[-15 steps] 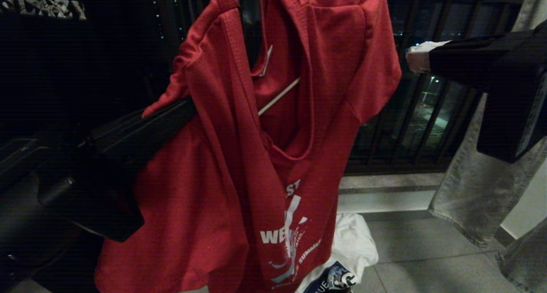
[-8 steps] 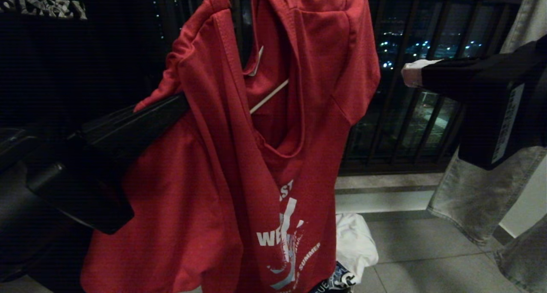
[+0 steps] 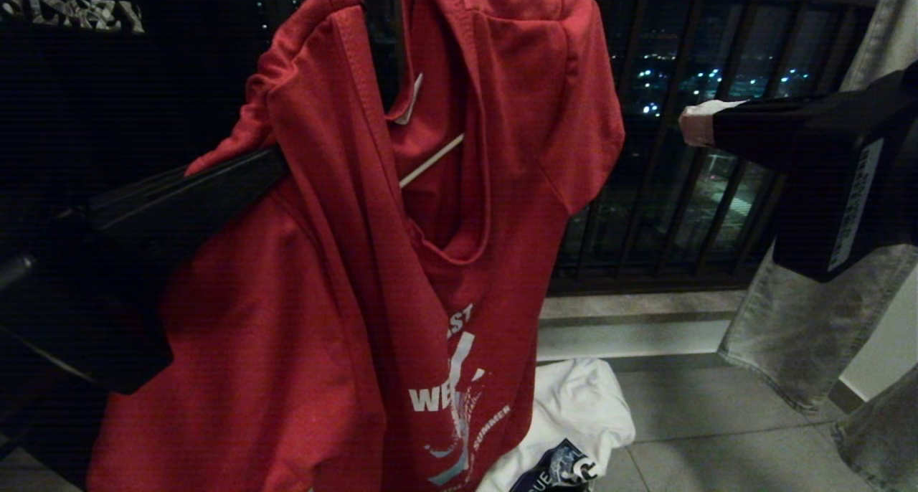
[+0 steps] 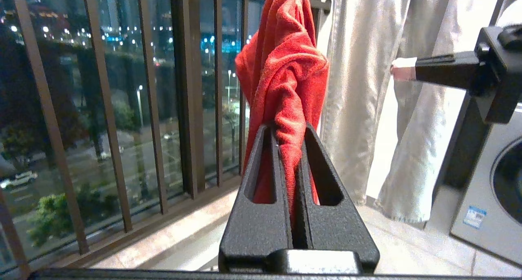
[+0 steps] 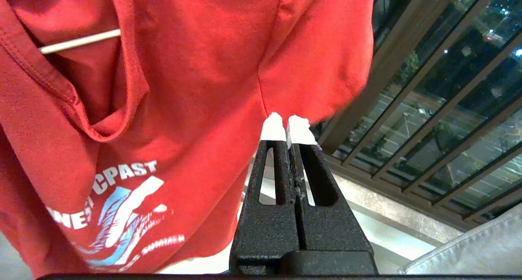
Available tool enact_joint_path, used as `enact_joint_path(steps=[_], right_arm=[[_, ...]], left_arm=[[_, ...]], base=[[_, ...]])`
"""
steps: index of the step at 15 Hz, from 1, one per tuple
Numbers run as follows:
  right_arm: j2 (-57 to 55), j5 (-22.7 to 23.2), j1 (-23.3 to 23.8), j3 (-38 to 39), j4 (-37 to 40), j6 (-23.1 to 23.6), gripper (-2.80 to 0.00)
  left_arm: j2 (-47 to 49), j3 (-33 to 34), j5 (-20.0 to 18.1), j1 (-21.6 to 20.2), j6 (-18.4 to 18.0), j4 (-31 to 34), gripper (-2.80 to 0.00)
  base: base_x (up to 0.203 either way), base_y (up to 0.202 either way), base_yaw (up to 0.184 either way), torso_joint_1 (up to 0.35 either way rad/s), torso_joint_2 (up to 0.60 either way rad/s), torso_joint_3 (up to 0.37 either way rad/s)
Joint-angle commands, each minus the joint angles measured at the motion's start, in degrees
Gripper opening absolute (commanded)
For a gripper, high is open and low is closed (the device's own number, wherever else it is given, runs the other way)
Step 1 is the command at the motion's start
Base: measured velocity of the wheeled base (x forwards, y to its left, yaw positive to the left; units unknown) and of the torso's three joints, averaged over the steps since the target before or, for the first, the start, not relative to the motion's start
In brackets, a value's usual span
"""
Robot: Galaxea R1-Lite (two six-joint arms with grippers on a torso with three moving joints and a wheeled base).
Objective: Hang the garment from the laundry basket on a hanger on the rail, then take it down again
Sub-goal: Hang the clothes rack on the clothesline
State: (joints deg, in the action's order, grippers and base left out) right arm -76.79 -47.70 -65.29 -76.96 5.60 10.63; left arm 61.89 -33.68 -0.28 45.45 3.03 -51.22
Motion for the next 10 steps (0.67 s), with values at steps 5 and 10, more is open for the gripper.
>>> enact_joint_path(steps=[5, 10], right_arm=[[0.5, -0.1, 0.2, -1.1, 1.3, 5.4, -2.80], [1.2, 0.3, 3.4, -4.2, 6.1, 18.2, -2.80]], left_arm=[[-3.3, -2.4, -0.7, 0.0, 2.5, 9.7, -2.80], [-8.5, -4.9, -7.4, 0.0, 8.6, 20.5, -2.80]], base=[[0.000, 0.000, 0.000, 0.000, 0.00, 0.000], [0.000, 0.000, 0.000, 0.000, 0.00, 0.000]])
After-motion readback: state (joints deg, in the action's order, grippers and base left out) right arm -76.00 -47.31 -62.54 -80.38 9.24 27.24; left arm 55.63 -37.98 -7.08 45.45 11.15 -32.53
